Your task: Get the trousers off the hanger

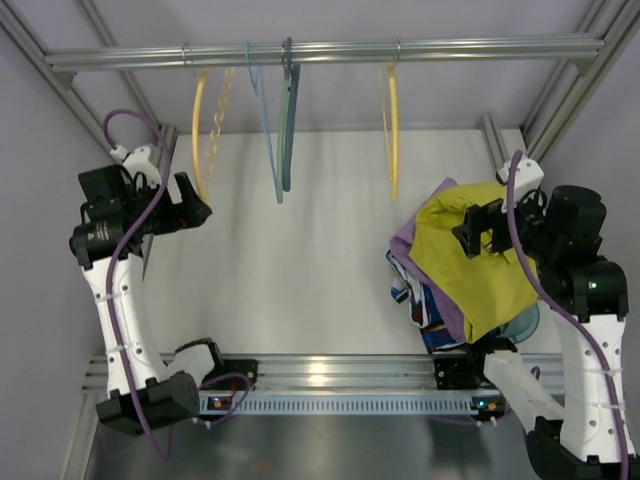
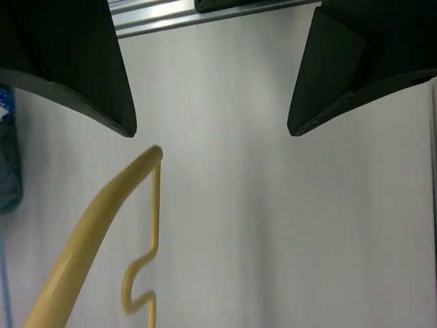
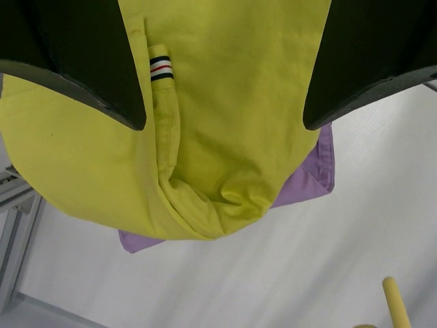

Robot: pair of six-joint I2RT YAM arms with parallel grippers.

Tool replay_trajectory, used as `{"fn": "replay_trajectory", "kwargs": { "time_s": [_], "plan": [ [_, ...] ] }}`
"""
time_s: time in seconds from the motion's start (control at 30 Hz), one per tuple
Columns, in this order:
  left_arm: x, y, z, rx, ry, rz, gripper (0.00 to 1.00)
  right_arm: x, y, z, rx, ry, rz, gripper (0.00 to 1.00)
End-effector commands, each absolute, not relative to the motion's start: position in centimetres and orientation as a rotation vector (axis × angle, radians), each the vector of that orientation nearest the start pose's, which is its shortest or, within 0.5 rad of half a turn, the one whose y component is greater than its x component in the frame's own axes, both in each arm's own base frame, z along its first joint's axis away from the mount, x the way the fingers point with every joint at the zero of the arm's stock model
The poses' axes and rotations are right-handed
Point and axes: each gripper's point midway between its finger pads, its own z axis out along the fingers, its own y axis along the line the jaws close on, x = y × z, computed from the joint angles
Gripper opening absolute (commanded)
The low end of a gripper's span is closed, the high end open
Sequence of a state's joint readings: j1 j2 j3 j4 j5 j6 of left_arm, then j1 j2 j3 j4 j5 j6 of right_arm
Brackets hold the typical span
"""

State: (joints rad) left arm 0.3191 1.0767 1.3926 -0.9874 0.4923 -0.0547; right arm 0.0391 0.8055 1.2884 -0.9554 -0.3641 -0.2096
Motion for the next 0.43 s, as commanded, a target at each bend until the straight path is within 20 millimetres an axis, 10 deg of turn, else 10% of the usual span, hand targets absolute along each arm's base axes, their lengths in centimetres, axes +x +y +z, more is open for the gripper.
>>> {"fn": "replay_trajectory", "kwargs": {
  "time_s": [0.0, 0.4],
  "plan": [
    [23.2, 1.6, 28.5, -0.012, 2.285, -0.194, 0.99, 21.3, 5.6, 32.4, -0.419, 1.944, 0.246, 0.99],
    [17.6, -0.4, 30.5, 0.126, 2.189, -0.139, 0.98, 18.7, 4.6, 31.8, -0.338, 1.908, 0.229, 0.99]
  ]
}}
